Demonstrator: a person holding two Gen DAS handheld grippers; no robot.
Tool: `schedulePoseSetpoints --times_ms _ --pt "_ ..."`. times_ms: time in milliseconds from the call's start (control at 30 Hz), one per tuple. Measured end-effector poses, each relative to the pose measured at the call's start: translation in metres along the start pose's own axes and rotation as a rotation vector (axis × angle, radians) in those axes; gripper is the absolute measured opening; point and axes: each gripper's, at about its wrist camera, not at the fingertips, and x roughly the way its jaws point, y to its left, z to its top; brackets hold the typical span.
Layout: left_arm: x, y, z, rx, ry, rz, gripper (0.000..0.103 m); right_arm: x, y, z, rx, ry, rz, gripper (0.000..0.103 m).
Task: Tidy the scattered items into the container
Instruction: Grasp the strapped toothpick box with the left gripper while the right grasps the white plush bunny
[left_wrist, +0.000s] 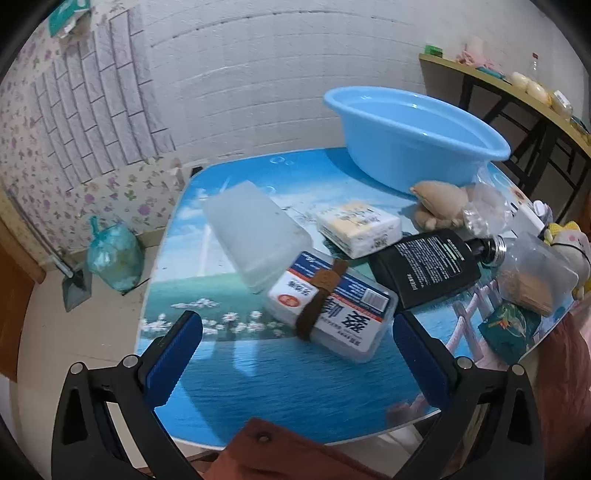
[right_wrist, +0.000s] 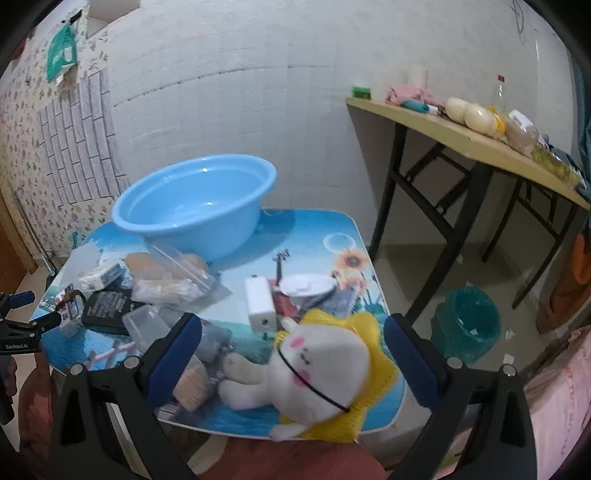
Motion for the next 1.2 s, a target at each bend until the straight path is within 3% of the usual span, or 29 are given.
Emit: schedulePoseSetpoints --times_ms 500,600,667,733,900,1067,1200 --pt "0.034 -0.006 0.003 0.014 0.04 -0.035 0.103 0.03 -0.017 -0.013 0.049 0.084 -0.019 0.097" --pt "0.035 -0.003 0.002 0.0 0.04 -0.057 0.103 0.036 -0.018 -0.015 0.054 0.102 -0.022 0.092" --pt "0.033 -0.002 0.001 -0.005 0.037 -0.08 0.094 0.04 -0.018 -0.017 0.054 0.113 -0.034 0.091" --pt "0.031 -0.002 0.001 -0.005 0.034 -0.097 0.088 0.044 -0.019 -0.021 0.062 0.128 -0.022 0.079" --pt "0.026 -0.001 -0.003 -0.015 0.039 -0.105 0.088 0.041 -0.015 -0.022 0.041 0.114 0.013 0.068" --pt "0.013 0.007 -0.008 -0.066 0.018 -0.089 0.088 0.034 -0.016 -0.019 0.065 0.095 0.034 0.065" --pt "0.008 0.017 -0.013 -0.148 0.009 -0.032 0.088 0.028 -0.016 -0.017 0.072 0.064 0.024 0.065"
